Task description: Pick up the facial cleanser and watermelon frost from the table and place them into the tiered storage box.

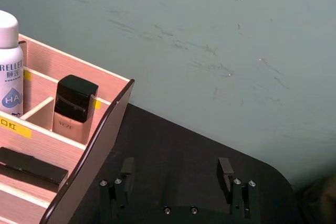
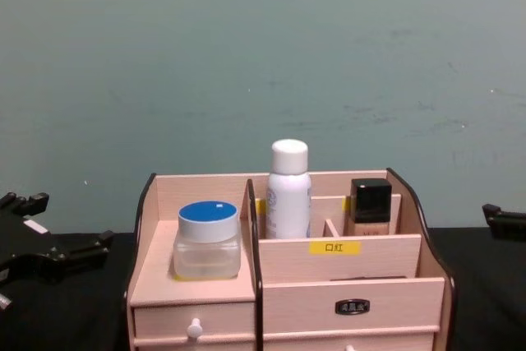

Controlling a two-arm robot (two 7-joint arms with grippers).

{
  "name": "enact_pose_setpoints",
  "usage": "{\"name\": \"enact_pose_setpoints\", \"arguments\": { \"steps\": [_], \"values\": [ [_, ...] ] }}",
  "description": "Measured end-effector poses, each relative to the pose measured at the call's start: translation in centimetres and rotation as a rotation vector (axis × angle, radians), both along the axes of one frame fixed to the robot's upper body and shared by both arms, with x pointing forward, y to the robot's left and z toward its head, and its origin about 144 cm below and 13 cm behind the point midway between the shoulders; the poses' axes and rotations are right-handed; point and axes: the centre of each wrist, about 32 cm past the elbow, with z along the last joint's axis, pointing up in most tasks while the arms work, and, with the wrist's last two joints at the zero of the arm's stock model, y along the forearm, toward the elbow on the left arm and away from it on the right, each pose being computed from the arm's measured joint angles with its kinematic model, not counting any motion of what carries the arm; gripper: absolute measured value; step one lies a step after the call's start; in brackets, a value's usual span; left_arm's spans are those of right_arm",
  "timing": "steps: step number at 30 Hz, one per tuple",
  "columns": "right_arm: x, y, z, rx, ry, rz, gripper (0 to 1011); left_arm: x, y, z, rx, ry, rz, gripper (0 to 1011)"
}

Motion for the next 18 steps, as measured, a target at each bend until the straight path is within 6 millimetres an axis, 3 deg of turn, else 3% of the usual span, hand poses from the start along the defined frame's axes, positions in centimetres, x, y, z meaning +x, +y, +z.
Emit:
{"name": "enact_pose_setpoints", "arguments": {
  "steps": [18],
  "values": [
    [-0.05,0.01,0.09,0.001,-0.003,0.0,1003,0.0,0.0,0.0,0.0,0.0,0.0,1010]
  ]
}}
